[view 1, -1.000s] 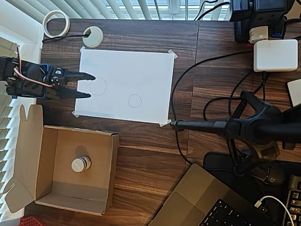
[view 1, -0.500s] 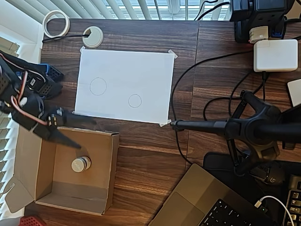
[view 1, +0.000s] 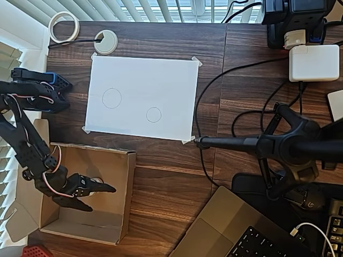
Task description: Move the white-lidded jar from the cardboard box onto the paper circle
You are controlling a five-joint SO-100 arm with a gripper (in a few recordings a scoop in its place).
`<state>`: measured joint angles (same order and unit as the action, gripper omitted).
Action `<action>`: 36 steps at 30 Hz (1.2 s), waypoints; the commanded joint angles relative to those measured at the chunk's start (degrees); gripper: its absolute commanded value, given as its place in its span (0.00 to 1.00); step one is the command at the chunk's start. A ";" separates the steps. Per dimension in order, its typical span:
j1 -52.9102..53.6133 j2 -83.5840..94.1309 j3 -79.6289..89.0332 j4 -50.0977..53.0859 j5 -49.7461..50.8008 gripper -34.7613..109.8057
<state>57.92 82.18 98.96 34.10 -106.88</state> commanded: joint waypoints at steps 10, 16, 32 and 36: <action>3.52 -0.79 -8.09 7.65 -8.00 0.59; 4.92 -3.78 -12.57 7.82 -8.00 0.59; 5.63 -8.17 -11.60 7.91 -9.14 0.60; 5.45 -9.58 -11.43 7.91 -9.40 0.60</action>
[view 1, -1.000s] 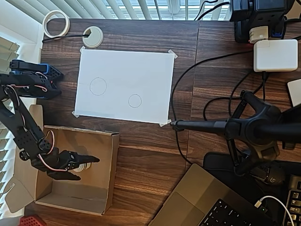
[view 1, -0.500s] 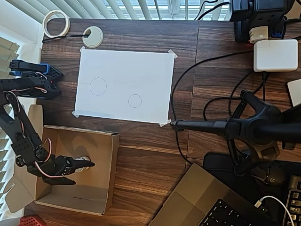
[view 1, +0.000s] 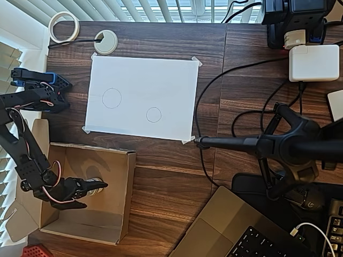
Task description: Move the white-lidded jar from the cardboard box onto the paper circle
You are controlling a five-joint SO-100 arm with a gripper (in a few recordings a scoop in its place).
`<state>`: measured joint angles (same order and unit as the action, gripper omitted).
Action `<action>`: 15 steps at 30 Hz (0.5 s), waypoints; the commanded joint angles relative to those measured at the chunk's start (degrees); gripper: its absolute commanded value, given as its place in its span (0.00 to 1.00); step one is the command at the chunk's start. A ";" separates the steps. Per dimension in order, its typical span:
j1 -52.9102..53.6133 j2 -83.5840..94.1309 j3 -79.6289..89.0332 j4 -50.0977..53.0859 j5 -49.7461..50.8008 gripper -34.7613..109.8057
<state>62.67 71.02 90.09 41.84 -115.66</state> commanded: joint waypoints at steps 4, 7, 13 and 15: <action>0.70 1.05 -1.41 0.18 -1.93 0.60; 0.70 1.05 -0.26 0.18 -2.64 0.60; 0.70 1.76 2.29 0.18 -4.22 0.58; 0.70 1.93 2.90 0.18 -4.57 0.58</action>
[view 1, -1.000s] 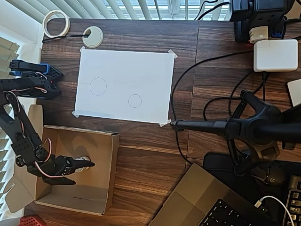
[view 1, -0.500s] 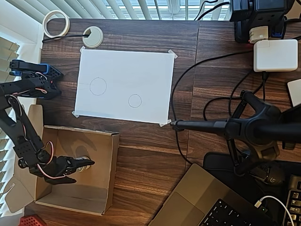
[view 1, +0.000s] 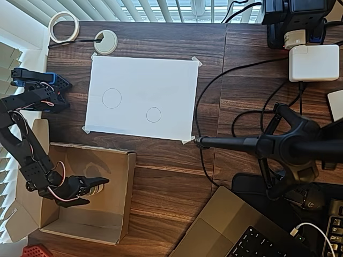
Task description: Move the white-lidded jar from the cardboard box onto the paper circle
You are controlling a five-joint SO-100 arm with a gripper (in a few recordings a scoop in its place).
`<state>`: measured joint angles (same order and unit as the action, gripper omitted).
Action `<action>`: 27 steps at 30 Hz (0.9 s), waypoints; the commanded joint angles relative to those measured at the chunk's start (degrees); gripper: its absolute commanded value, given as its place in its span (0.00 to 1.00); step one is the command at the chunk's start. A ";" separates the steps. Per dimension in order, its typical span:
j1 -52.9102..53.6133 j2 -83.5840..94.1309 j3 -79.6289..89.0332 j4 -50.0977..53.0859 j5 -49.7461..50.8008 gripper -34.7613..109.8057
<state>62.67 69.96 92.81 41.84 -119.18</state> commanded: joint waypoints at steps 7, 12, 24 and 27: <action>0.53 2.81 0.79 0.09 -0.97 0.55; 0.26 2.72 1.05 0.00 -0.97 0.52; -0.79 3.25 2.99 -0.18 -1.67 0.46; -0.88 3.43 3.08 -0.18 -1.85 0.45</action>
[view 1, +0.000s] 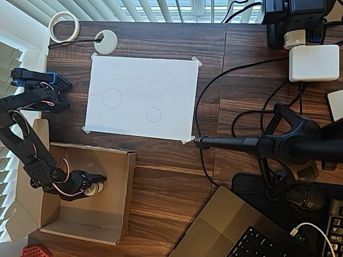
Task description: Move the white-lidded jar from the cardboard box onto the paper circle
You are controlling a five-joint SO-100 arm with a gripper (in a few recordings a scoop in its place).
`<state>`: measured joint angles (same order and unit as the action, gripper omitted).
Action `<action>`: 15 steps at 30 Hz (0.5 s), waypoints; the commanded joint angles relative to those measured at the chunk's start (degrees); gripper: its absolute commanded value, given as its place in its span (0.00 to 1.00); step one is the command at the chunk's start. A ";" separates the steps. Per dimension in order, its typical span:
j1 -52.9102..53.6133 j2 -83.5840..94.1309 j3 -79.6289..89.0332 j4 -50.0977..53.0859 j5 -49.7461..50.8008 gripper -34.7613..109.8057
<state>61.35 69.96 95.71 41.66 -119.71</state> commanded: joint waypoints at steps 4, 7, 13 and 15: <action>0.18 3.96 0.18 -0.18 -1.23 0.42; 0.00 4.83 0.18 -0.18 -1.05 0.41; -0.09 8.96 0.18 -0.26 -1.05 0.40; 0.00 10.63 0.18 -0.26 -1.05 0.39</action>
<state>61.08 71.37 95.71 41.57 -120.23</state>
